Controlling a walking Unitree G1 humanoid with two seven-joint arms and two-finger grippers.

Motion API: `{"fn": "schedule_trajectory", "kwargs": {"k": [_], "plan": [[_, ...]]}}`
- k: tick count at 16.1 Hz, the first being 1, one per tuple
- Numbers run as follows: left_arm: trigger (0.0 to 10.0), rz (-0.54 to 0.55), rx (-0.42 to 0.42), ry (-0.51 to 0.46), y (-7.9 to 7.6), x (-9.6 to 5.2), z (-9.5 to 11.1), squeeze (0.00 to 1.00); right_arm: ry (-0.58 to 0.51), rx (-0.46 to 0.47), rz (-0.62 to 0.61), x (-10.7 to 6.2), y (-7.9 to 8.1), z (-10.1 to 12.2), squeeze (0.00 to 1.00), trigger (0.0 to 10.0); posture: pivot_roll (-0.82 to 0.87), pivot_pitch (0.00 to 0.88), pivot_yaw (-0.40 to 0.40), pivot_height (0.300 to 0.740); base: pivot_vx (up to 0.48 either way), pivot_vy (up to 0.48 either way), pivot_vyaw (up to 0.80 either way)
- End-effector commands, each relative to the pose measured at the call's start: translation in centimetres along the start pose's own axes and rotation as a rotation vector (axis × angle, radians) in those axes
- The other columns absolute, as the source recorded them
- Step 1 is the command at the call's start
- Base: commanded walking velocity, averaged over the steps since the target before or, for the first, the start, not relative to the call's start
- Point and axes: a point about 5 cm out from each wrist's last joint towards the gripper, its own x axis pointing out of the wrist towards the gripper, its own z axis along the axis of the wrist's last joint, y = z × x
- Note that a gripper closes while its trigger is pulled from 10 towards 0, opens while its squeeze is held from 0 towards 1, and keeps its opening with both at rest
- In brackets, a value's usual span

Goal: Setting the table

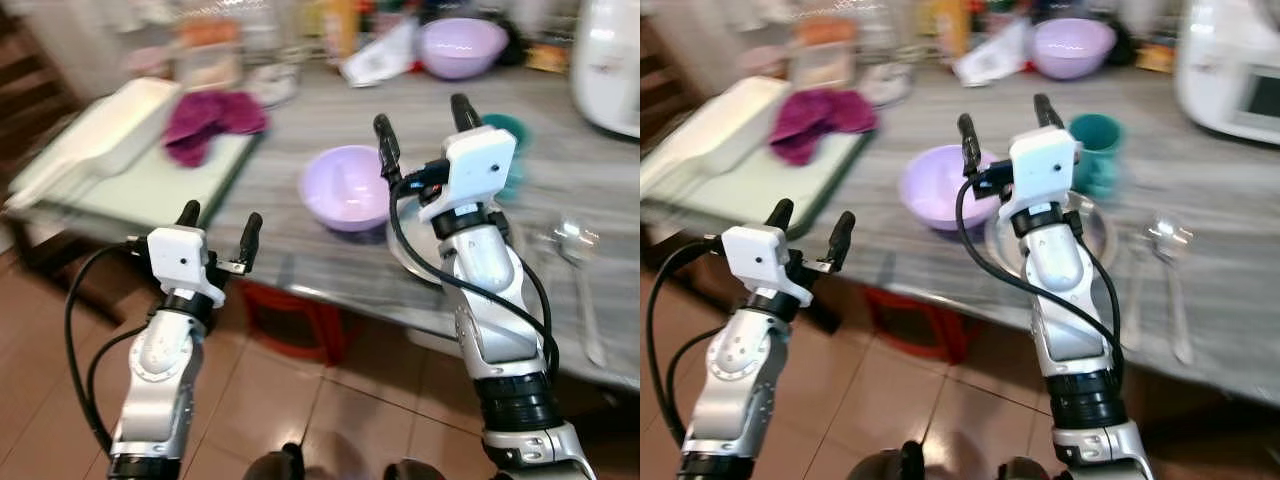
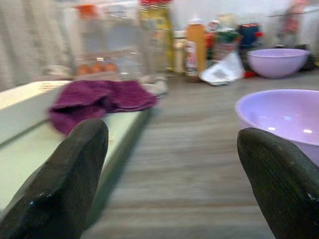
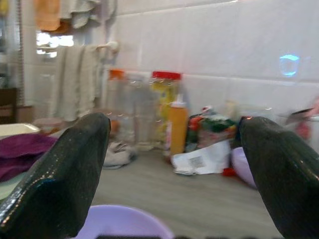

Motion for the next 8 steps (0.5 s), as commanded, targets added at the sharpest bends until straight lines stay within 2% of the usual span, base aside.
{"fn": "schedule_trajectory", "kwargs": {"k": [1, 2, 5, 6, 7, 8], "plan": [[10.0, 0.033, 0.027, 0.009, 0.4, 0.1, -0.2, 0.0, -0.012, 0.008, 0.016, -0.1, 0.4, 0.4, 1.0, 10.0, -0.09, 0.149, 0.105, 0.74, 0.0, 0.0, 0.79], [10.0, 0.048, 0.037, 0.012, 0.4, 0.2, -0.3, 0.0, -0.015, 0.011, 0.036, -0.1, 0.7, 0.5, 1.0, 10.0, -0.09, 0.146, 0.104, 0.74, 0.0, 0.0, 0.79], [10.0, 0.196, 0.132, 0.041, 1.5, 0.6, -0.8, 0.0, -0.021, -0.005, 0.058, -0.2, 1.1, 0.5, 1.0, 10.0, -0.09, 0.136, 0.103, 0.74, 0.0, 0.0, 0.79], [10.0, 0.25, 0.156, 0.031, 2.2, 0.6, -0.7, 0.0, -0.02, 0.0, 0.07, -0.3, 1.3, 0.5, 0.62, 10.0, -0.09, 0.128, 0.101, 0.74, 0.0, 0.0, 0.79], [10.0, 0.299, 0.192, 0.029, 2.9, 0.7, -0.7, 0.0, -0.019, 0.004, 0.09, -0.4, 1.6, 0.4, 0.32, 10.0, -0.09, 0.128, 0.101, 0.74, 0.0, 0.0, 0.79], [10.0, 0.311, 0.201, 0.03, 3.2, 0.7, -0.7, 0.0, -0.019, 0.006, 0.099, -0.4, 1.8, 0.4, 0.09, 10.0, -0.09, 0.124, 0.1, 0.74, 0.0, 0.0, 0.79]]}}
